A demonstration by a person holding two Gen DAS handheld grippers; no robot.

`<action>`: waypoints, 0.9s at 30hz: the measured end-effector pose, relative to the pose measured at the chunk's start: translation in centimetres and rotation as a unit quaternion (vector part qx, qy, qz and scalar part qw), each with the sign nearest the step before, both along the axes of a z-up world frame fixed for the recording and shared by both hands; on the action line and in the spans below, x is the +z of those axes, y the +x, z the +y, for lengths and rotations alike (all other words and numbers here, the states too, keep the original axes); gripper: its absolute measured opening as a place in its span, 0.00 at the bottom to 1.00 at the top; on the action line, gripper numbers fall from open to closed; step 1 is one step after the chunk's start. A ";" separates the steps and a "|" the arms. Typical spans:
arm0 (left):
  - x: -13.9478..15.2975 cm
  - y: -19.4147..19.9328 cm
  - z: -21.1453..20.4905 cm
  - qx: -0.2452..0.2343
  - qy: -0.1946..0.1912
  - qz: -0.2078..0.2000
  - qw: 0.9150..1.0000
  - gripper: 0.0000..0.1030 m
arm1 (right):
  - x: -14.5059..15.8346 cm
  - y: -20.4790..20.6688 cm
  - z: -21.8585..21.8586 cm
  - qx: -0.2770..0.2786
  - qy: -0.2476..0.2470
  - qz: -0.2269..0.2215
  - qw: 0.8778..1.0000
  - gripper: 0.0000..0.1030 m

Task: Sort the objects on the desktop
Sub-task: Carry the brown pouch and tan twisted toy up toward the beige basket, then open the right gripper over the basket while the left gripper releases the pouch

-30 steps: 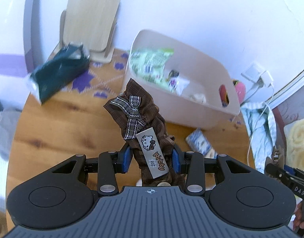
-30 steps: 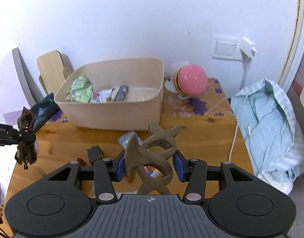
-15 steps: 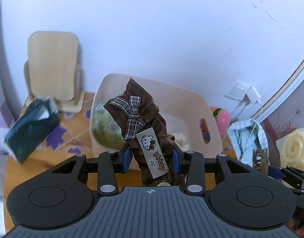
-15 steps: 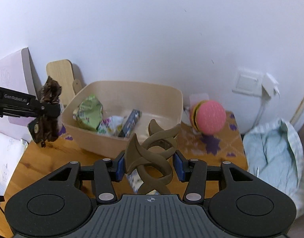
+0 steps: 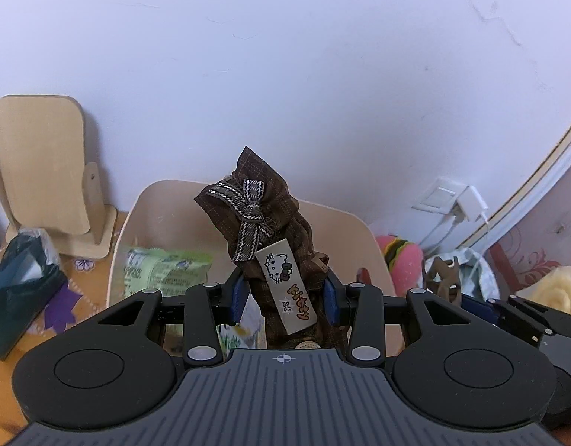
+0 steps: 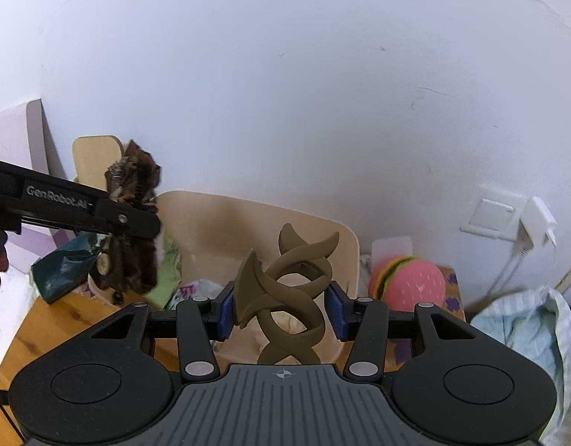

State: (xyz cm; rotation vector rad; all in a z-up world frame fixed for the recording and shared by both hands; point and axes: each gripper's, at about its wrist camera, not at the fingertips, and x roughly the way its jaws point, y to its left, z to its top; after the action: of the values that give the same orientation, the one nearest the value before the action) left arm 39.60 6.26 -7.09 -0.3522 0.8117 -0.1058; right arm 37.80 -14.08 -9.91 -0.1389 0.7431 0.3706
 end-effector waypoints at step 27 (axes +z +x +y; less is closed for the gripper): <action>-8.5 6.0 0.1 0.015 -0.018 0.117 0.993 0.77 | -8.1 6.8 2.6 0.014 0.004 0.114 0.993 0.58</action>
State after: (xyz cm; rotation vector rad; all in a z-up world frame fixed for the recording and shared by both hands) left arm 45.56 6.39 -15.64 -0.4166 1.0377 -0.0518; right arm 44.60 -11.44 -18.02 -0.1014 0.9662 0.4208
